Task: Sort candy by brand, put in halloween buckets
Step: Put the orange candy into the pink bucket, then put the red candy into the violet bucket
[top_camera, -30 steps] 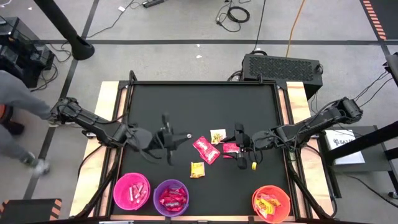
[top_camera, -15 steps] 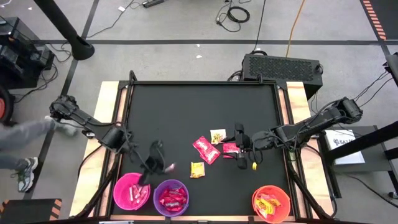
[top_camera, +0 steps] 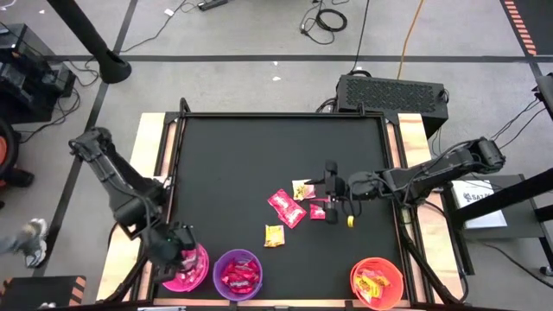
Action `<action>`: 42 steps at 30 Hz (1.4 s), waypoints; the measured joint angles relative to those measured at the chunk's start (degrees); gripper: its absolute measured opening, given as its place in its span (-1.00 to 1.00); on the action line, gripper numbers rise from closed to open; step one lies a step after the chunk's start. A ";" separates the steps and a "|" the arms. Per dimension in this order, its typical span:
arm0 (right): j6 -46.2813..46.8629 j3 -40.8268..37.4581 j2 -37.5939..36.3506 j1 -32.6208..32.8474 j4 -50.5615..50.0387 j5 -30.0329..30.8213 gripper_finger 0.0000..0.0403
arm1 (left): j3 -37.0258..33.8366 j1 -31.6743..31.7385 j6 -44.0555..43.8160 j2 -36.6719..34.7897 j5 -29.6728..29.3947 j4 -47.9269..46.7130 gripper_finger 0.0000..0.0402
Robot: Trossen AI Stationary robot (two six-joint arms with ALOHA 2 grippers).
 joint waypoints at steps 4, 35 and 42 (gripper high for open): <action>-1.39 0.00 0.00 -0.82 0.00 -0.04 0.20 | 0.00 -2.91 -4.86 0.00 -2.89 0.00 -0.71; 15.54 1.47 0.39 -1.35 -17.45 -0.47 0.03 | -0.05 5.79 29.84 0.04 -60.42 -0.36 -0.22; 15.80 1.51 6.24 -4.02 -13.58 -0.70 -0.14 | -0.04 14.65 44.04 0.09 -63.15 6.64 -0.22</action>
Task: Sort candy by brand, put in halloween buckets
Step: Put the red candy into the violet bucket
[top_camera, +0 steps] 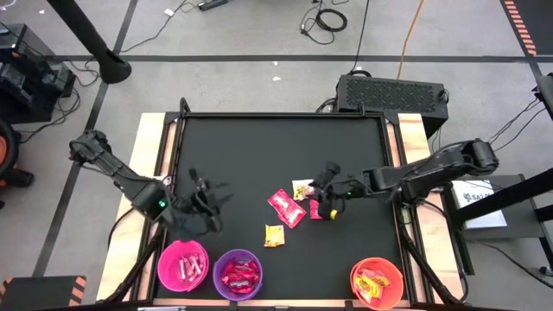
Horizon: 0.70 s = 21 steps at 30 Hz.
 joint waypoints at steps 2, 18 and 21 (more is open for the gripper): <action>-1.69 1.24 3.70 -1.12 2.32 -2.21 -0.16 | 0.00 2.87 0.25 0.00 1.59 -0.20 -0.22; -13.09 30.98 31.91 -3.84 -15.97 -9.10 -0.17 | -0.04 11.20 1.78 2.82 7.11 0.93 -0.22; -13.35 31.85 33.87 -4.63 -16.33 -10.15 -0.11 | -0.04 11.23 1.22 2.82 7.18 -0.59 -0.22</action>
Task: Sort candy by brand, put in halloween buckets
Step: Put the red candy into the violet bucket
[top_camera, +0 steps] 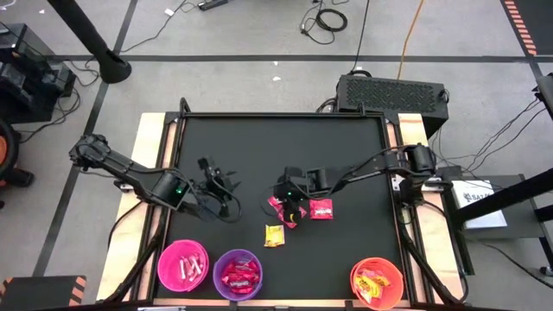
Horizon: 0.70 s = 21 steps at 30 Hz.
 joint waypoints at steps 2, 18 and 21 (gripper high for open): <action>2.00 0.00 0.73 -0.24 -0.16 -0.56 -0.02 | 0.00 -0.03 -1.19 0.00 0.10 -1.74 -0.22; 9.20 -0.02 2.88 6.06 -3.01 9.43 0.43 | 0.00 -0.24 -4.51 0.00 1.63 -6.55 -0.22; 9.28 -0.02 2.88 6.95 -2.92 12.42 0.39 | 0.00 -0.24 -4.53 0.00 1.63 -6.52 -0.22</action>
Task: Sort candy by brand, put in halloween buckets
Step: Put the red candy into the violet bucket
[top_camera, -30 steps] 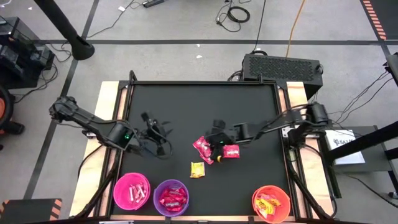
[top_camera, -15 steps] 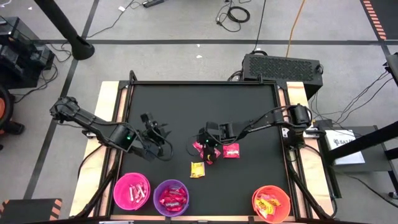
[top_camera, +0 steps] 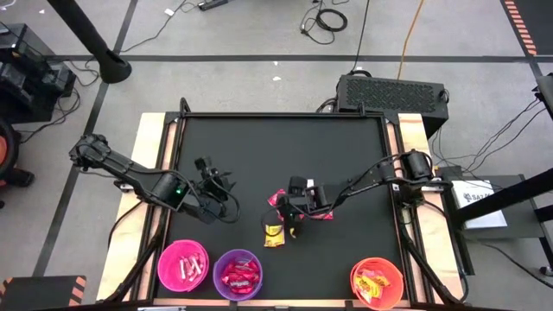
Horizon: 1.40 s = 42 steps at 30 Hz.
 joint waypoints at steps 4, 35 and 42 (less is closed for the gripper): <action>-0.56 -0.01 0.00 -0.44 -0.93 -0.09 0.34 | 0.00 0.01 -0.01 0.00 0.00 0.02 -0.22; 2.56 -8.57 -4.07 -3.09 10.76 -10.98 0.00 | 0.00 0.00 -0.92 -0.02 0.00 -0.01 -0.22; 2.74 -8.57 -2.65 -3.25 10.82 -11.90 0.00 | 0.00 0.02 -0.95 -0.02 -0.04 0.00 -0.22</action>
